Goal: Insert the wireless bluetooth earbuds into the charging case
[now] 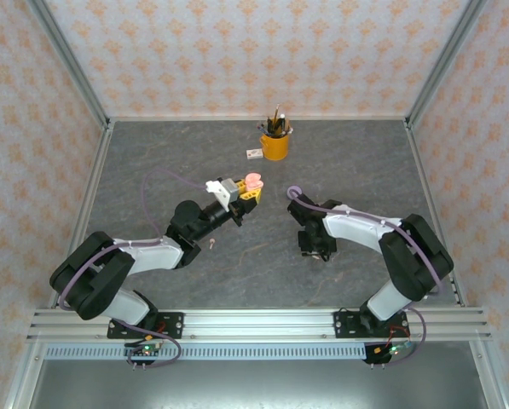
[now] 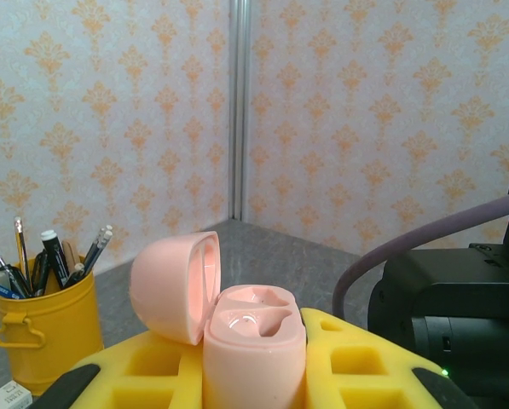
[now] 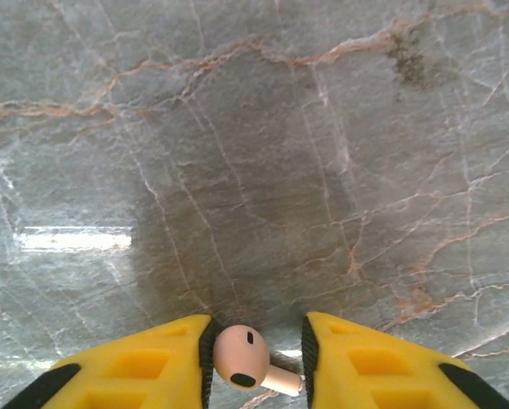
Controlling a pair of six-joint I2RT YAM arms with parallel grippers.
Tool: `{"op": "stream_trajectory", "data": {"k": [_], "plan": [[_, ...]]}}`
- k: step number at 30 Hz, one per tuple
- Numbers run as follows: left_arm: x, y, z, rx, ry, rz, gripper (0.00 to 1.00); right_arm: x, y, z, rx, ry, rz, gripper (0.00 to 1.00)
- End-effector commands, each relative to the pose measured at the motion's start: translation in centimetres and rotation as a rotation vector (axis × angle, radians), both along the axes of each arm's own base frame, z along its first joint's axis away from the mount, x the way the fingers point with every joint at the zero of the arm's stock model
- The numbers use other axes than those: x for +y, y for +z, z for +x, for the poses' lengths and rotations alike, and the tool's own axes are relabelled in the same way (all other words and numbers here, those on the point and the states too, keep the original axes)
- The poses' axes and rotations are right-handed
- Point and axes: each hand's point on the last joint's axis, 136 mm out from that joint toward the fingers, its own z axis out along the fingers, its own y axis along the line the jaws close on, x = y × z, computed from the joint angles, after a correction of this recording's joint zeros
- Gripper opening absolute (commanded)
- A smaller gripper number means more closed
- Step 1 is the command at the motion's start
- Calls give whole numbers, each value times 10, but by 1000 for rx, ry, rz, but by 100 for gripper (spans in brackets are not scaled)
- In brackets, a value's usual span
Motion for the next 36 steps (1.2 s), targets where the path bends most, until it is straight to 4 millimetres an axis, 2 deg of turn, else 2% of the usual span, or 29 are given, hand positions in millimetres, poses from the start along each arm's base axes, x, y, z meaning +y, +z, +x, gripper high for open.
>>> {"op": "stream_trajectory", "data": {"k": [1, 9, 20, 28, 36], "plan": [[1, 22, 2, -48, -4, -32, 0, -1, -5, 3, 2, 7, -3, 31], [-1, 22, 3, -44, -8, -34, 0, 1, -7, -2, 14, 5, 18, 27], [-2, 22, 3, -37, -13, -39, 0, 3, -1, -4, -8, -12, 56, 12], [-2, 21, 3, -30, -17, -37, 0, 9, 13, 5, -68, -37, 99, 11], [-3, 21, 4, -26, -19, -38, 0, 10, 5, 7, -56, -44, 86, 11]]}}
